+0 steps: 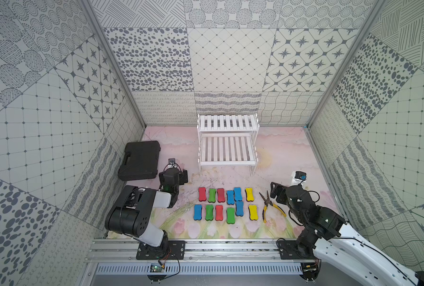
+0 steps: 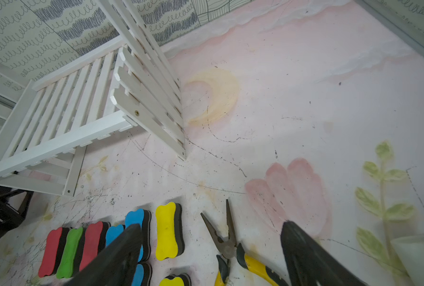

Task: Remove the whiteboard erasers from the shelf
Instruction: Reset both arms

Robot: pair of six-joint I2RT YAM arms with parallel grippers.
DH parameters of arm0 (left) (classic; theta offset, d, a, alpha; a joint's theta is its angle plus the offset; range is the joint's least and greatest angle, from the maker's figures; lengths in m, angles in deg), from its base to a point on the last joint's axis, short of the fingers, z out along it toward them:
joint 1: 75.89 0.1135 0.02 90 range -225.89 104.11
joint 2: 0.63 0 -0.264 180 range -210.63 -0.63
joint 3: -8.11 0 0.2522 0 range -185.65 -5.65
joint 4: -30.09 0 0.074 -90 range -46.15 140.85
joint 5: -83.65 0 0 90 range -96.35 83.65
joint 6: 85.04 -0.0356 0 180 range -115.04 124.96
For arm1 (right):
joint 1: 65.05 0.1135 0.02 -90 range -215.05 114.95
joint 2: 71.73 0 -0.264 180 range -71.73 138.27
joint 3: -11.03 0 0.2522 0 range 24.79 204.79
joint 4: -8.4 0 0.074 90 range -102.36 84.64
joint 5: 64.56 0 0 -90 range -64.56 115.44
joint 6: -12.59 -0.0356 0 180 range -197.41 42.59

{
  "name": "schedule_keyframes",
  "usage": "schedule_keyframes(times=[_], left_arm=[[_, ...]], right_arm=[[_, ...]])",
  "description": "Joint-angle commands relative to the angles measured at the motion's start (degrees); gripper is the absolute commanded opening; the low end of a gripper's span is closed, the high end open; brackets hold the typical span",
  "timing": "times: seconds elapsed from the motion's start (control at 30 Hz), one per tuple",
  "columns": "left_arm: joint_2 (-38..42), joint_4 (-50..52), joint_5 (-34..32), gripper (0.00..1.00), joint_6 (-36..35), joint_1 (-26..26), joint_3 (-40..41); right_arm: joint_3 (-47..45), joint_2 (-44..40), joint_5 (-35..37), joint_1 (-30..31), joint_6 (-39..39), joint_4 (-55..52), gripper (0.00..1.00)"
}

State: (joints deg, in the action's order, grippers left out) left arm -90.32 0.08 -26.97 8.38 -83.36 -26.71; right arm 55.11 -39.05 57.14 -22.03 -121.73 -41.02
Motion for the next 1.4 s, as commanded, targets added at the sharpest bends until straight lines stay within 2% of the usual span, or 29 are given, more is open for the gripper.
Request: schedule_keyframes(times=[0.0, 0.03, 0.07, 0.1, 0.27, 0.37, 0.57, 0.67, 0.8, 0.97, 1.1, 1.33, 1.37], left_arm=[[-2.08, -12.61, 2.56, 0.99, -1.30, 0.65, 0.02], [-0.43, -7.64, 3.11, 1.00, 0.32, 0.87, -0.71], [-0.44, -6.86, 4.50, 0.99, 1.18, 1.80, -1.36], [-1.23, -9.06, 4.86, 0.99, 0.47, 2.19, -1.03], [-0.32, -6.38, 5.23, 1.00, 1.52, 2.30, -1.43], [-0.49, -7.06, 5.19, 0.99, 1.30, 2.29, -1.33], [-0.61, -7.22, 5.23, 0.99, 1.25, 2.31, -1.28], [-0.55, -7.08, 5.24, 0.99, 1.31, 2.33, -1.30], [-0.57, -7.09, 5.23, 1.00, 1.27, 2.32, -1.34], [-0.53, -7.04, 5.24, 1.00, 1.24, 2.32, -1.27], [-0.57, -7.08, 5.23, 1.00, 1.25, 2.33, -1.29], [-0.57, -7.12, 5.19, 1.00, 1.29, 2.31, -1.38], [-0.53, -7.12, 5.24, 0.99, 1.26, 2.33, -1.35]], right_arm=[[1.01, 1.08, 1.73, -0.14, 2.23, 3.23, 0.96], [1.33, 1.46, 2.35, -0.14, 2.49, 3.21, 0.97], [1.78, 1.91, 2.95, -0.14, 2.69, 2.93, 0.97], [2.16, 2.38, 3.42, -0.14, 2.88, 2.88, 0.97], [4.43, 6.31, 8.40, -0.48, 5.23, 3.06, 0.97], [6.37, 10.07, 9.95, -2.77, 7.77, 4.33, 0.97], [4.47, 17.18, 5.20, -11.73, 23.27, 20.28, 0.97], [2.46, 20.36, 6.64, -16.29, 28.04, 28.37, 0.97], [-5.31, 23.36, 4.31, -21.37, 36.01, 46.86, 0.97], [-9.03, 30.00, 0.24, -27.30, 39.91, 59.01, 0.97], [-10.19, 36.07, -2.77, -31.09, 40.21, 69.10, 0.97], [-8.65, 46.85, -5.41, -32.07, 44.43, 81.84, 0.97], [-7.14, 47.60, -6.40, -32.57, 44.02, 79.46, 0.97]])
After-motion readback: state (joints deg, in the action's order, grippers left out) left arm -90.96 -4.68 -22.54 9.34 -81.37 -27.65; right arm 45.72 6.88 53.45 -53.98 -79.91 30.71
